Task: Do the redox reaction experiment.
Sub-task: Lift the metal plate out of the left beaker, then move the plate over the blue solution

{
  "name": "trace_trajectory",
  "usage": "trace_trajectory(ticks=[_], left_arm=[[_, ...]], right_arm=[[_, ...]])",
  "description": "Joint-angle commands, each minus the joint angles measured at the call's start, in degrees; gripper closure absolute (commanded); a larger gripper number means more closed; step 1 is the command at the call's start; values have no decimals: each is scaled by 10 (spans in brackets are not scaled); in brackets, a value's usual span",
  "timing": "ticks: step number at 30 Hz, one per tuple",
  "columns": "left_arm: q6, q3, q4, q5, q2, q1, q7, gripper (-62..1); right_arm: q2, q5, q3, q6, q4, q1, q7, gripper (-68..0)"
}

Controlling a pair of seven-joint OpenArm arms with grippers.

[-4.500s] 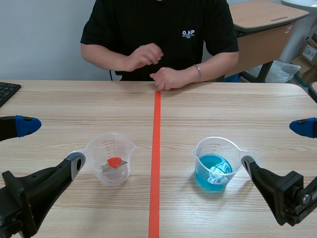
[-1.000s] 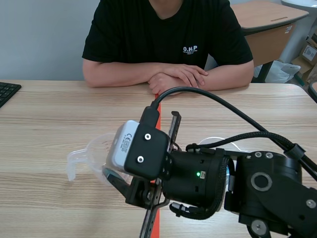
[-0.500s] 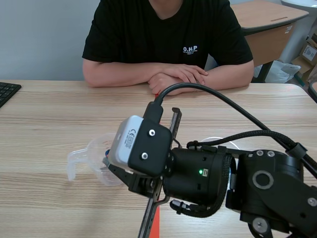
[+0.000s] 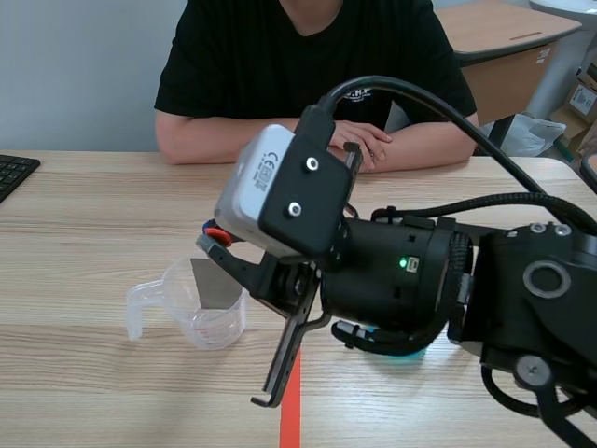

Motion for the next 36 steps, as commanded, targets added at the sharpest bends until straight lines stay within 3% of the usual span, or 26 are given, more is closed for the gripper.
trace_trajectory(ticks=[1, 7, 20, 30, 32, 36], left_arm=[[-1, -2, 3, 1, 0, 6, -6, -623], [-1, -2, 3, 5, 0, 6, 0, -623], [-4, -2, 3, 5, 0, 6, 4, -623], [-16, -2, 3, 5, 0, 6, 5, -623], [-16, -2, 3, 5, 0, 6, 5, -549], [-16, -2, 3, 5, 0, 6, 6, -331]], right_arm=[[0, 19, 5, -4, 21, 7, 0, -17], [0, 48, 5, -4, 58, 9, -42, -17], [0, 170, 38, 0, 142, 31, -191, -17], [7, 290, 122, 48, 205, 31, -314, -17], [15, 313, 141, 54, 206, 30, -324, -17], [36, 349, 187, 61, 206, 20, -328, -17]])
